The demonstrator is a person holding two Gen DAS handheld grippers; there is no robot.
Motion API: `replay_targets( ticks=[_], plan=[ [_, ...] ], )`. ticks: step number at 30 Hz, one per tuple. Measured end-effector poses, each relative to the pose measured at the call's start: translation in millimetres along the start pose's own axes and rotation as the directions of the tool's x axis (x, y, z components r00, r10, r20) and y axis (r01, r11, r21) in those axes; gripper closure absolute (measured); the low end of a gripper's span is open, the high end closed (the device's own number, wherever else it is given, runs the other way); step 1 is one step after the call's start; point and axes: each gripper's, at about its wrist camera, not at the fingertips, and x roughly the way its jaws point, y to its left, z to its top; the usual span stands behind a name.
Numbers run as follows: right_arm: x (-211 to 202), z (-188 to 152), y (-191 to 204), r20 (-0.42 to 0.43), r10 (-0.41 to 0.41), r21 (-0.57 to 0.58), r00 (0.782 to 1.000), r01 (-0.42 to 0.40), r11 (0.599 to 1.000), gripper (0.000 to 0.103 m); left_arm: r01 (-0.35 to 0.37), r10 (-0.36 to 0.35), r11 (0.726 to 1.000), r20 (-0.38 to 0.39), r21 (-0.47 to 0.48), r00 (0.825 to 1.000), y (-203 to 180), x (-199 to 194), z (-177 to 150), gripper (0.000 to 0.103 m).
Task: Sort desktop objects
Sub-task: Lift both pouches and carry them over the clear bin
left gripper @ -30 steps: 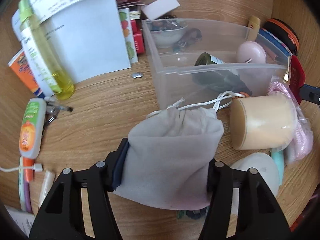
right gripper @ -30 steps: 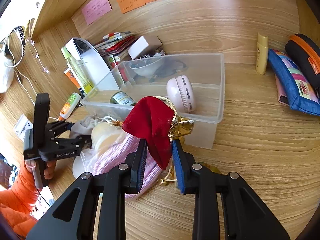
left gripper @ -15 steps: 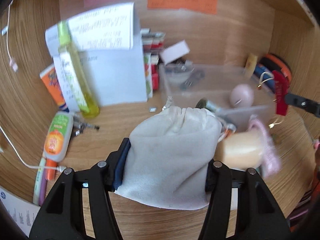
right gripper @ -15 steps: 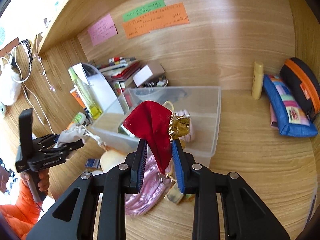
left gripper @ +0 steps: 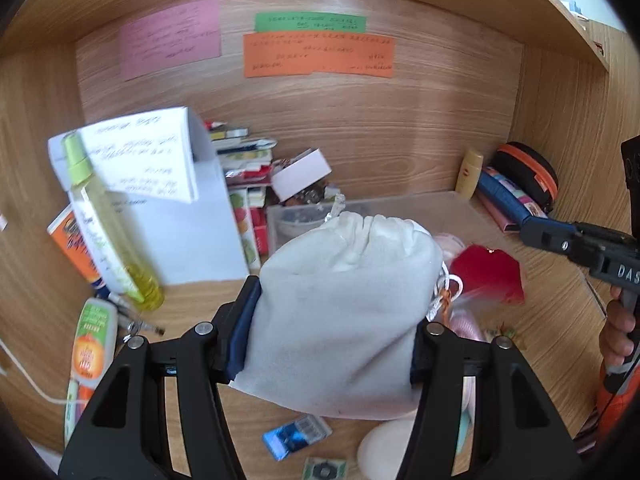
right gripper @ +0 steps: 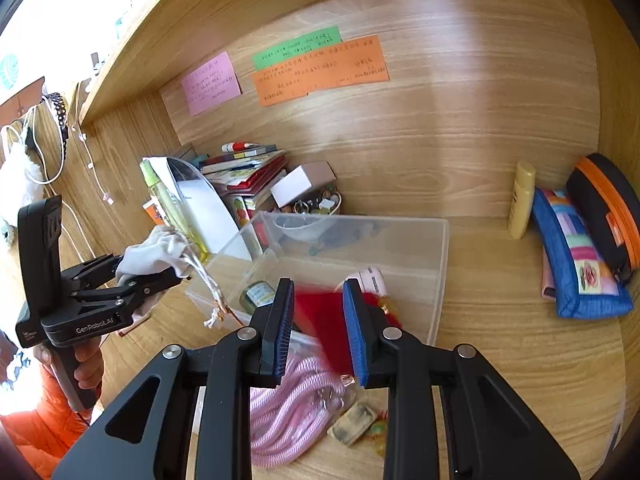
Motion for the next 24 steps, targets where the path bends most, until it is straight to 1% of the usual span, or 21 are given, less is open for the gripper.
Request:
replay_targets(
  ticks=[3, 6, 10, 16, 18, 20, 22, 24],
  plan=[
    [10, 1, -1, -0.016, -0.016, -0.008, 1.000, 0.016, 1.000, 0.080, 0.012, -0.012, 1.000, -0.006, -0.005, 1.000, -3, 9, 7, 0.046],
    [20, -1, -7, -0.041, -0.009, 0.006, 0.999, 0.010, 1.000, 0.080, 0.019, -0.019, 1.000, -0.019, -0.006, 1.000, -6, 21, 12, 0.046],
    [28, -7, -11, -0.085, -0.005, 0.005, 0.996, 0.006, 1.000, 0.080, 0.041, -0.042, 0.999, -0.058, -0.015, 0.997, -7, 40, 14, 0.046],
    [31, -15, -13, -0.157, 0.026, 0.001, 0.987, -0.027, 1.000, 0.080, 0.040, -0.038, 0.999, -0.116, 0.013, 0.993, -15, 66, 9, 0.046],
    [37, -15, -13, -0.184, 0.016, -0.012, 0.983, -0.018, 1.000, 0.080, 0.035, -0.033, 0.999, -0.119, 0.018, 0.992, -18, 71, 11, 0.046],
    [46, -14, -11, -0.212, -0.005, -0.034, 0.977, -0.002, 0.999, 0.080, 0.051, -0.049, 0.999, -0.127, 0.013, 0.991, -21, 76, 15, 0.046],
    [53, -12, -10, -0.226, -0.007, -0.043, 0.974, -0.003, 0.999, 0.080, 0.067, -0.064, 0.998, -0.142, 0.012, 0.988, -24, 84, 18, 0.049],
    [61, -10, -11, -0.241, -0.012, -0.044, 0.970, 0.002, 0.999, 0.080, 0.060, -0.056, 0.998, -0.157, 0.020, 0.986, -25, 91, 20, 0.052]
  ],
)
